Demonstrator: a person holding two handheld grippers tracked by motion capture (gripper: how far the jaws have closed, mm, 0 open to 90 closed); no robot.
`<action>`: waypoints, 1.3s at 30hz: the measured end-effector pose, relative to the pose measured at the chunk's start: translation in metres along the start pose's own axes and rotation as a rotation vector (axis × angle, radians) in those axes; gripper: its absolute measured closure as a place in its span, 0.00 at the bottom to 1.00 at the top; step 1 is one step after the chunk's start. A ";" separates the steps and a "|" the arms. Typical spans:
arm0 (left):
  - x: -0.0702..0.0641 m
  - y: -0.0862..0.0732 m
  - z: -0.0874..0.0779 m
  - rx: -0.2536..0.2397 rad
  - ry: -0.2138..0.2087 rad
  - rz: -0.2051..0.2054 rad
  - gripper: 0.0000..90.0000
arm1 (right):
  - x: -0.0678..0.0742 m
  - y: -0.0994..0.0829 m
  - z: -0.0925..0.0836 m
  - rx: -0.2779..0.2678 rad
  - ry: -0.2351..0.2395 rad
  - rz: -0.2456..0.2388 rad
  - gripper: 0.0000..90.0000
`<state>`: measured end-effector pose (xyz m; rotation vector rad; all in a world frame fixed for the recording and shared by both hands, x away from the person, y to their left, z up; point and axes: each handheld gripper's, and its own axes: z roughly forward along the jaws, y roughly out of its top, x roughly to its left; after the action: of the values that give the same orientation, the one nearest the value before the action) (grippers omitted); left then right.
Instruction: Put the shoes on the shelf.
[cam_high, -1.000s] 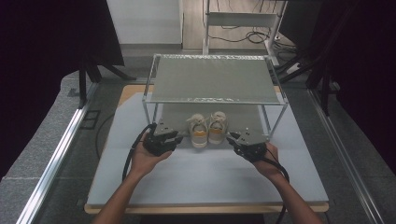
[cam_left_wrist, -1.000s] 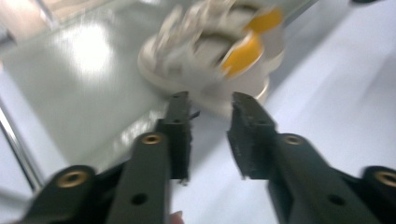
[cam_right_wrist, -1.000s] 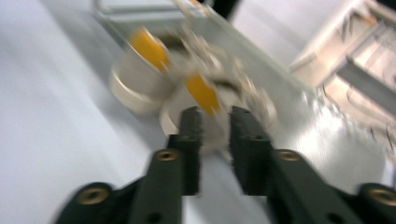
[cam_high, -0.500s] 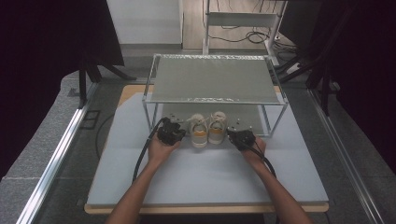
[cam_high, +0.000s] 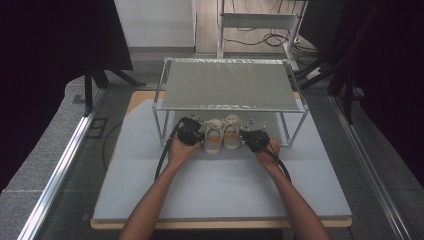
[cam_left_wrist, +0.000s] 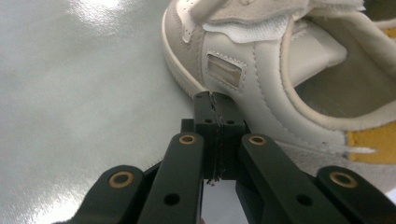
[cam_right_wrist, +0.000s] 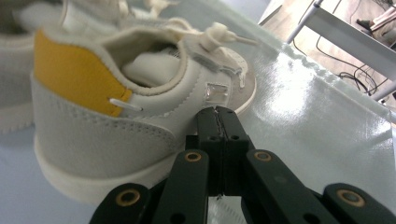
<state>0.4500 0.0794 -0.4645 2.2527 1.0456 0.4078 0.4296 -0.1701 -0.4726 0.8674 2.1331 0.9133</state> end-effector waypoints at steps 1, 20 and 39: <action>-0.005 0.000 0.003 0.001 -0.040 -0.093 0.99 | -0.001 0.001 0.001 -0.003 -0.001 -0.001 0.99; -0.030 -0.047 -0.043 -0.048 -0.038 -0.032 0.97 | 0.016 -0.018 -0.059 -0.092 0.047 -0.116 0.99; -0.041 -0.021 -0.030 -0.051 -0.067 -0.001 0.99 | 0.033 -0.001 -0.033 -0.029 0.074 -0.168 0.97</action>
<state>0.3967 0.0707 -0.4562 2.2055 0.9921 0.3523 0.3853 -0.1571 -0.4655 0.6380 2.2121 0.8989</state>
